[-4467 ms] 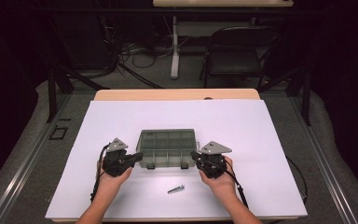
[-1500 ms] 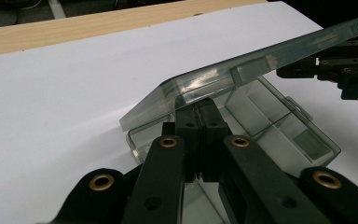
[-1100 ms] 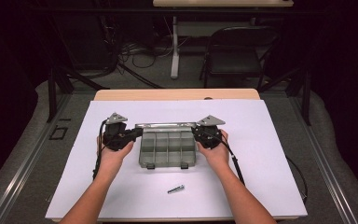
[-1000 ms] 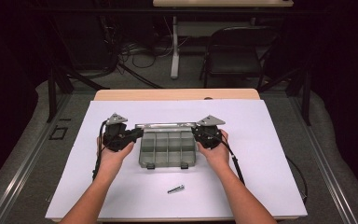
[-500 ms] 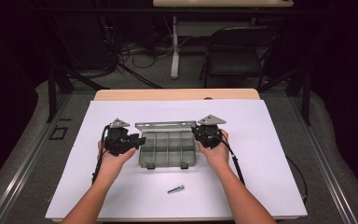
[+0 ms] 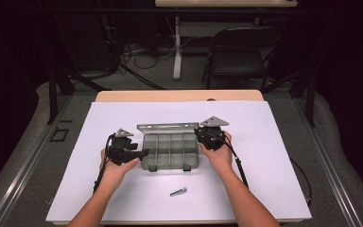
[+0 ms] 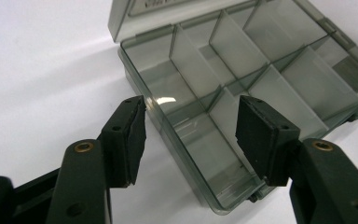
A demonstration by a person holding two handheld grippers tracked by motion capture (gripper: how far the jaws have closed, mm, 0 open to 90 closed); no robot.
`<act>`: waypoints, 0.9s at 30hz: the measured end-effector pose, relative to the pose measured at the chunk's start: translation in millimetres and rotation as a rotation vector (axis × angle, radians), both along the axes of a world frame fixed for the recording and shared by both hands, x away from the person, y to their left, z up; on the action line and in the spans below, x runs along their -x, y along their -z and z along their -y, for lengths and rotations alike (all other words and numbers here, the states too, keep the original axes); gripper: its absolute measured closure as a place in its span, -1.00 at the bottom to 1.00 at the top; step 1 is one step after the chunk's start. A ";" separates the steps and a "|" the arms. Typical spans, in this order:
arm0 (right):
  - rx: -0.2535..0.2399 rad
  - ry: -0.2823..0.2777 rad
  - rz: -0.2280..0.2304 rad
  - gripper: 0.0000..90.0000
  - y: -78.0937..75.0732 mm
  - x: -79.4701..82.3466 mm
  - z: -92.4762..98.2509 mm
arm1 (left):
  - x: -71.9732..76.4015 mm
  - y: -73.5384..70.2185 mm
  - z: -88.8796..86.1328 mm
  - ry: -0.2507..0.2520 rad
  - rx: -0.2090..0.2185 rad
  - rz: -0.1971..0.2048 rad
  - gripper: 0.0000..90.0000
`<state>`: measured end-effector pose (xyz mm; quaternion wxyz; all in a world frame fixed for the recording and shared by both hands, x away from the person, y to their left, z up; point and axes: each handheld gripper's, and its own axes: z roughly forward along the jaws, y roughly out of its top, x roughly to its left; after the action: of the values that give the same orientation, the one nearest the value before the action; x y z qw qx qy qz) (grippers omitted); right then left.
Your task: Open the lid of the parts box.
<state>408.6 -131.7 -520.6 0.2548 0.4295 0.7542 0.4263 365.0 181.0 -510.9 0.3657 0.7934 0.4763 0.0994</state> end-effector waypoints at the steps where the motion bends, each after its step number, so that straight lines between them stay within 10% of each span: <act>1: 0.000 0.000 0.000 0.80 -0.1 0.1 -0.1 | 0.0 2.3 -0.1 0.002 0.000 -0.006 -0.07; 27: 0.005 0.007 0.001 0.80 0.2 1.0 -0.5 | 0.3 34.2 13.7 -0.006 -0.079 -0.047 0.24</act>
<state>407.6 -131.2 -520.8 0.2575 0.4316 0.7536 0.4238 364.7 167.4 -545.0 0.3225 0.8078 0.4831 0.1005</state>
